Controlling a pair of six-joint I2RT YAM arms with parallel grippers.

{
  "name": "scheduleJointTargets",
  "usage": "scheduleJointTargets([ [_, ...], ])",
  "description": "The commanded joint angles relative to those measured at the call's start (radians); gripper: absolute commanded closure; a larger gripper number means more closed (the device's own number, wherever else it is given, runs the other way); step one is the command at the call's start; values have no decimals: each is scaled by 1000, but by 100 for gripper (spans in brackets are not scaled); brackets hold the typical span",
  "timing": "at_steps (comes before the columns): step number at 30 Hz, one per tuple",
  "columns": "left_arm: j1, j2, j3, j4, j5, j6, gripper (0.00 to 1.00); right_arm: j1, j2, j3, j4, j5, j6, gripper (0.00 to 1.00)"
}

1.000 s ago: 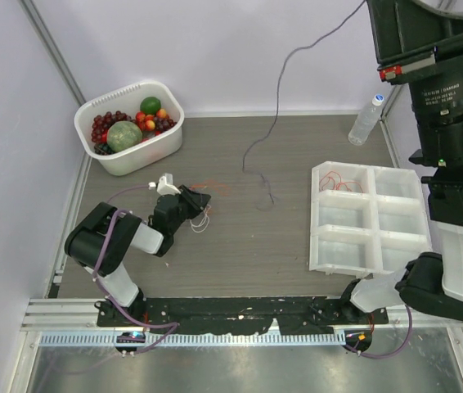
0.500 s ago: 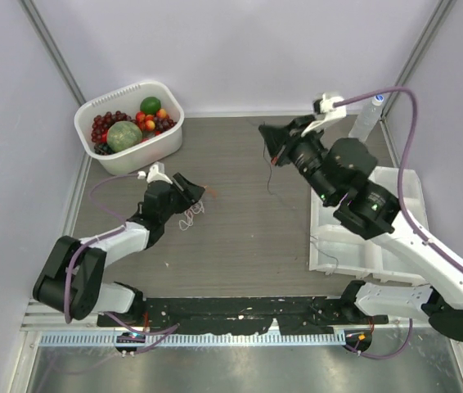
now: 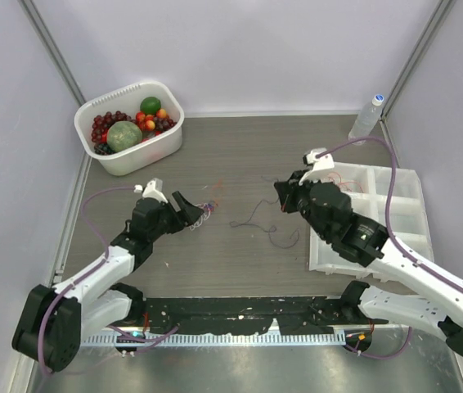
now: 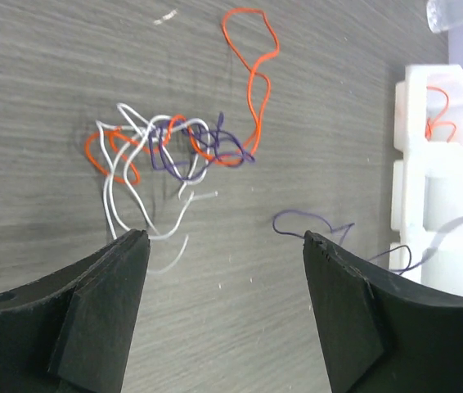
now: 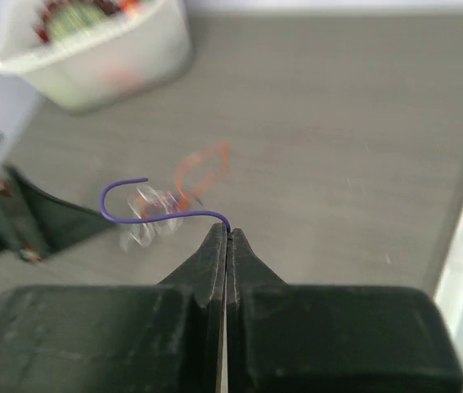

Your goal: Untangle the cables

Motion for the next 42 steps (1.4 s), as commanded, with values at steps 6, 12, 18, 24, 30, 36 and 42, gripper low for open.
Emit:
scheduleJointTargets([
  [6, -19, -157, -250, 328, 195, -34, 14, 2, 103, -144, -326, 167, 280, 99],
  [12, -29, -172, -318, 414, 183, -37, 14, 2, 259, -180, -294, 81, 359, 94],
  [18, -31, -172, -364, 497, 182, -35, 16, -18, 404, -206, -141, 66, 357, 88],
  [24, -33, -222, -380, 498, 179, -34, 16, -24, 514, -210, -13, 20, 347, 77],
  [30, -39, -258, -382, 495, 182, -29, 16, -23, 548, -223, 64, -43, 331, 48],
  [36, -57, -264, -381, 477, 167, -20, 17, -23, 552, -259, 144, -71, 311, 40],
  [42, -63, -259, -380, 479, 161, -17, 17, -23, 589, -246, 183, -84, 296, 40],
])
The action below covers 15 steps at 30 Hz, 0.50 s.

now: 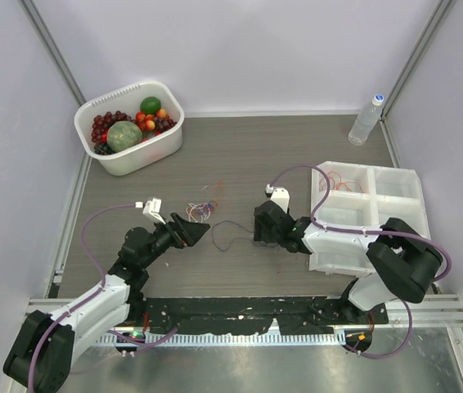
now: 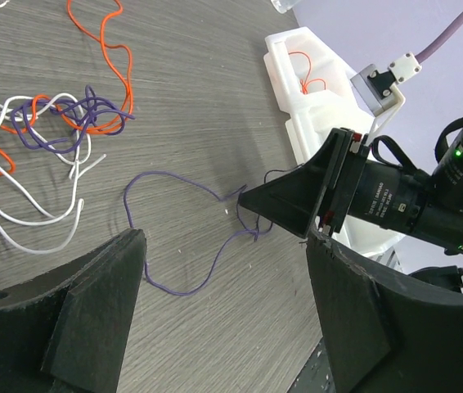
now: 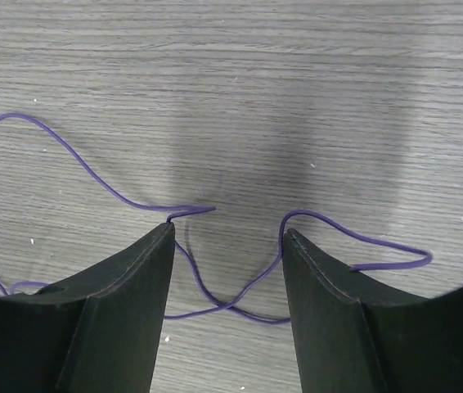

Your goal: Untangle the cables

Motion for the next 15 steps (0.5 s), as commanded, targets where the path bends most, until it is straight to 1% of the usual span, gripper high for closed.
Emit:
scheduleJointTargets([
  [1, -5, -7, -47, 40, -13, 13, 17, 2, 13, 19, 77, 7, -19, 40],
  [5, -5, -4, -47, 43, -16, 13, 17, 11, 29, 34, 80, 10, -33, 39],
  [11, -5, 14, -46, 51, -11, 13, 17, 23, 45, 25, 113, 24, -1, 39],
  [12, -5, 14, -47, 52, -13, 13, 17, 25, 45, 20, 157, 19, 10, 39],
  [15, -6, 17, -47, 55, -11, 13, 17, 25, 36, -9, 215, -13, 58, 39],
])
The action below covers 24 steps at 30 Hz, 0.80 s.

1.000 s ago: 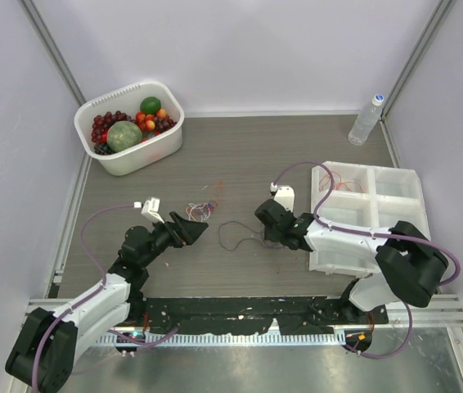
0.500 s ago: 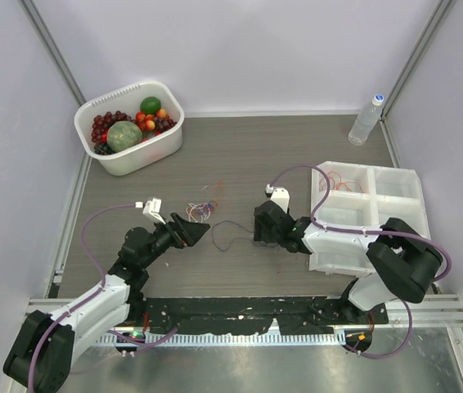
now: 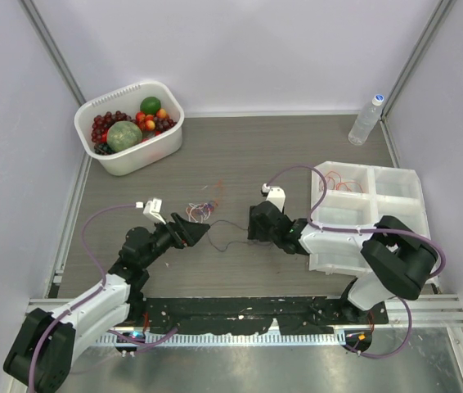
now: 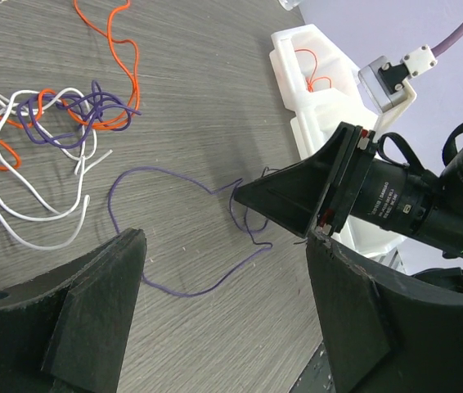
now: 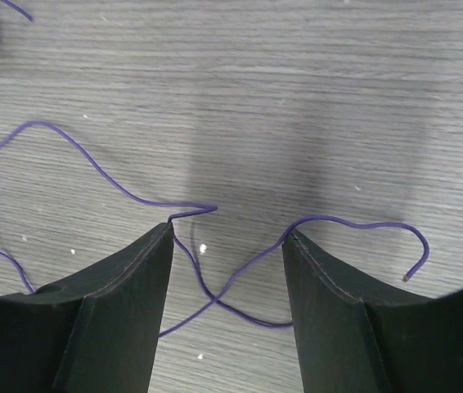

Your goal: Untangle the cables

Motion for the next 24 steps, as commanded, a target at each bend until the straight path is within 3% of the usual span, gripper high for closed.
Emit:
scheduleJointTargets([
  [1, -3, 4, -47, 55, -3, 13, 17, 7, -6, -10, 143, -8, 98, 39],
  [9, -4, 9, -47, 56, -5, 13, 17, 7, 5, -7, 135, 44, 204, 38],
  [15, -4, 11, -47, 56, -5, 11, 18, 64, 147, 161, -58, 139, 158, 41],
  [17, -4, 11, -47, 55, -6, 10, 18, 93, 206, 244, -163, 215, 166, 47],
  [20, -4, 1, -49, 53, -8, 10, 18, 139, 270, 324, -326, 330, 198, 71],
  [21, -4, -3, -47, 50, -9, 8, 18, 153, 290, 345, -341, 341, 206, 74],
  [24, -4, -25, -47, 38, -18, 10, 18, 168, 297, 355, -389, 386, 217, 96],
])
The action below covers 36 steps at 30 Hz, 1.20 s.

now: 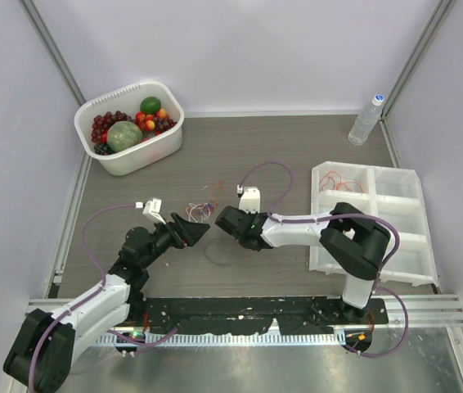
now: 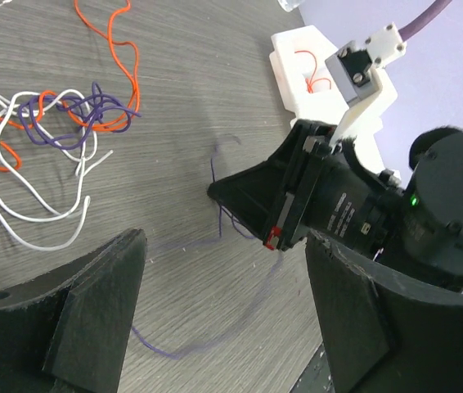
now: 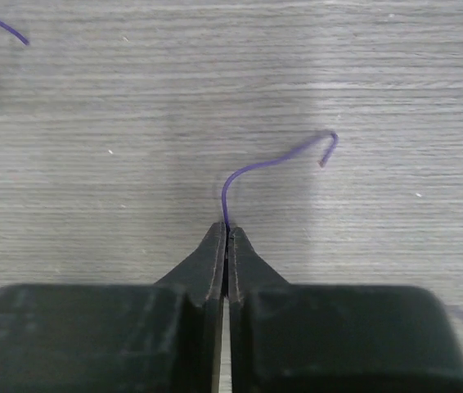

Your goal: Untangle the cables

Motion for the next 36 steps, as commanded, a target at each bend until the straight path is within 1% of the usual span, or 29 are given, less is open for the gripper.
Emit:
scheduleJointTargets([
  [1, -4, -31, -47, 38, -16, 7, 18, 26, 1, 25, -155, 135, 41, 99],
  [5, -4, -22, -47, 36, -13, 9, 18, 26, -127, -59, -53, 115, -8, 99],
  [8, -4, -22, -47, 36, -15, 9, 15, 15, -285, -119, 22, 110, -40, 99],
  [11, -4, -29, -47, 30, -16, 6, 13, -38, -416, -169, 81, 74, -78, 99],
  [13, -6, -32, -47, 21, -19, 6, 11, -92, -550, -188, 102, 38, -112, 99],
  [14, -6, -31, -47, 20, -22, 4, 10, -142, -578, -198, 108, 24, -132, 99],
  [15, -4, -32, -49, 17, -22, 4, 9, -166, -635, -203, 124, -2, -147, 99],
  [19, -4, -23, -47, 18, -27, 3, 6, -348, -741, -182, 130, -101, -215, 99],
  [22, -4, -20, -46, 16, -28, 1, 6, -490, -767, -128, 130, -141, -250, 99],
  [26, -4, -17, -47, 21, -28, 1, 5, -639, -766, -32, 142, -184, -272, 99],
  [31, -4, -12, -46, 24, -28, 1, 5, -771, -700, 91, 145, -200, -270, 99],
  [33, -8, -12, -46, 26, -28, 3, 5, -824, -666, 166, 142, -252, -260, 99],
  [36, -6, -11, -49, 27, -30, 3, 5, -858, -628, 242, 141, -348, -230, 99],
])
